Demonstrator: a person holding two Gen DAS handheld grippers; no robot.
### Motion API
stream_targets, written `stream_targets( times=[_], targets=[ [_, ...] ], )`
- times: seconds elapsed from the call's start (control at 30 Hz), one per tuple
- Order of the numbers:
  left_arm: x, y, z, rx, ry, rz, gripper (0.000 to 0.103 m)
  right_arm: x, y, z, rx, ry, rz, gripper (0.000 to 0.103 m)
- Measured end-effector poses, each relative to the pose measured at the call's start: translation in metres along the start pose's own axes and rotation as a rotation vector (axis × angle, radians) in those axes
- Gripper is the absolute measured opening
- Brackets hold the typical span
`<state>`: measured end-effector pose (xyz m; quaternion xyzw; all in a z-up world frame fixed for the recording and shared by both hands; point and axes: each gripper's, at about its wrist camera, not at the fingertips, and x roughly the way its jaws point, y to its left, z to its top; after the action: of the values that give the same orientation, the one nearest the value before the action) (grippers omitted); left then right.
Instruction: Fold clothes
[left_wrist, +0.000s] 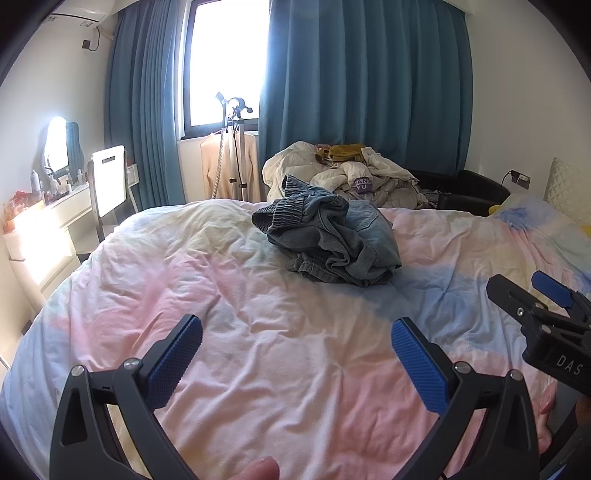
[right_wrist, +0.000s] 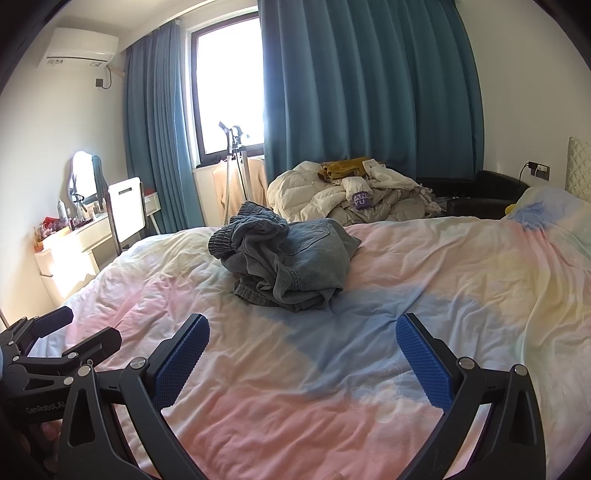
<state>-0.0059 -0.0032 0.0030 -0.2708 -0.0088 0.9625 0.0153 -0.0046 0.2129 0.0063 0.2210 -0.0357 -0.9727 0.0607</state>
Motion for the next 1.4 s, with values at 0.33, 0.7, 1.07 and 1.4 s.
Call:
stream_targets(
  times=[0.33, 0.7, 1.07, 1.4],
  targets=[
    [0.073, 0.007, 0.066, 0.004, 0.144, -0.176, 0.103, 0.043, -0.004, 0.01, 0.01, 0.007, -0.02, 0.103],
    [0.223, 0.015, 0.153, -0.037, 0.251, -0.251, 0.101, 0.102, -0.03, -0.007, 0.107, 0.105, 0.05, 0.103],
    [0.372, 0.042, 0.232, -0.164, 0.341, -0.223, 0.092, 0.118, -0.037, -0.009, 0.187, 0.129, 0.103, 0.103],
    [0.441, 0.036, 0.244, -0.18, 0.413, -0.22, 0.04, 0.163, -0.046, -0.027, 0.226, 0.219, 0.101, 0.103]
  ],
)
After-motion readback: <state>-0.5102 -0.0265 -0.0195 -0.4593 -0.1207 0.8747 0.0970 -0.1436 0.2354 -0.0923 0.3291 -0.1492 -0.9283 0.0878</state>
